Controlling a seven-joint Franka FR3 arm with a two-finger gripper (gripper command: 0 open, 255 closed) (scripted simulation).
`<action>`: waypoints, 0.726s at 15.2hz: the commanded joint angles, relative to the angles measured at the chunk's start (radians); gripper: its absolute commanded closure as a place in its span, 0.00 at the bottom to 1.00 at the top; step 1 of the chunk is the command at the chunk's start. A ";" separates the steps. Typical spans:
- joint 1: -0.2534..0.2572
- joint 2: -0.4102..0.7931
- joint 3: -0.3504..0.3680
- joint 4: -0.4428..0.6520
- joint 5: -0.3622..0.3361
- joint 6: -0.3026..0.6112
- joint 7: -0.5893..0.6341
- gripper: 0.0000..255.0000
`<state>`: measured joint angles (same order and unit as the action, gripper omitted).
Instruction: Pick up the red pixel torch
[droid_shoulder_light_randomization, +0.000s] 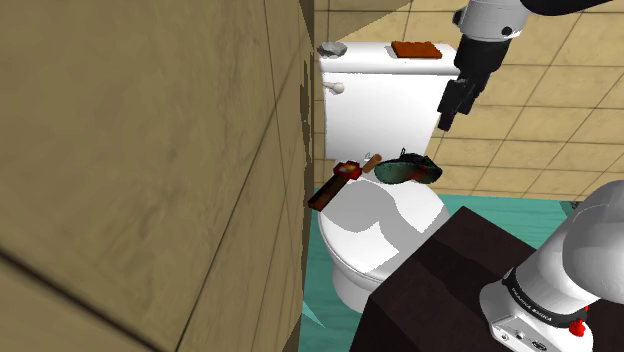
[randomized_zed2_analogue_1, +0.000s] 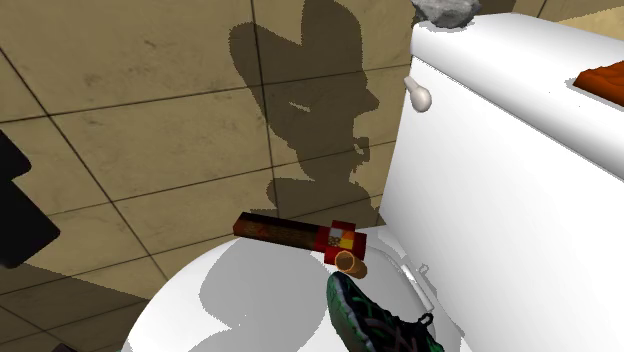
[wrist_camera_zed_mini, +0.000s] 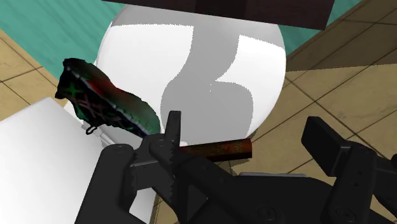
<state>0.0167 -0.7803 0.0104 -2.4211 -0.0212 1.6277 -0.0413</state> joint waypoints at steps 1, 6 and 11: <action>0.000 0.000 0.000 0.000 0.000 0.000 0.000 0.00; -0.025 0.139 0.083 -0.025 0.033 0.148 0.184 0.00; -0.056 0.315 0.156 -0.007 0.041 0.286 0.367 0.00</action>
<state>-0.0333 -0.5014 0.1501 -2.4290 0.0185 1.8823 0.2836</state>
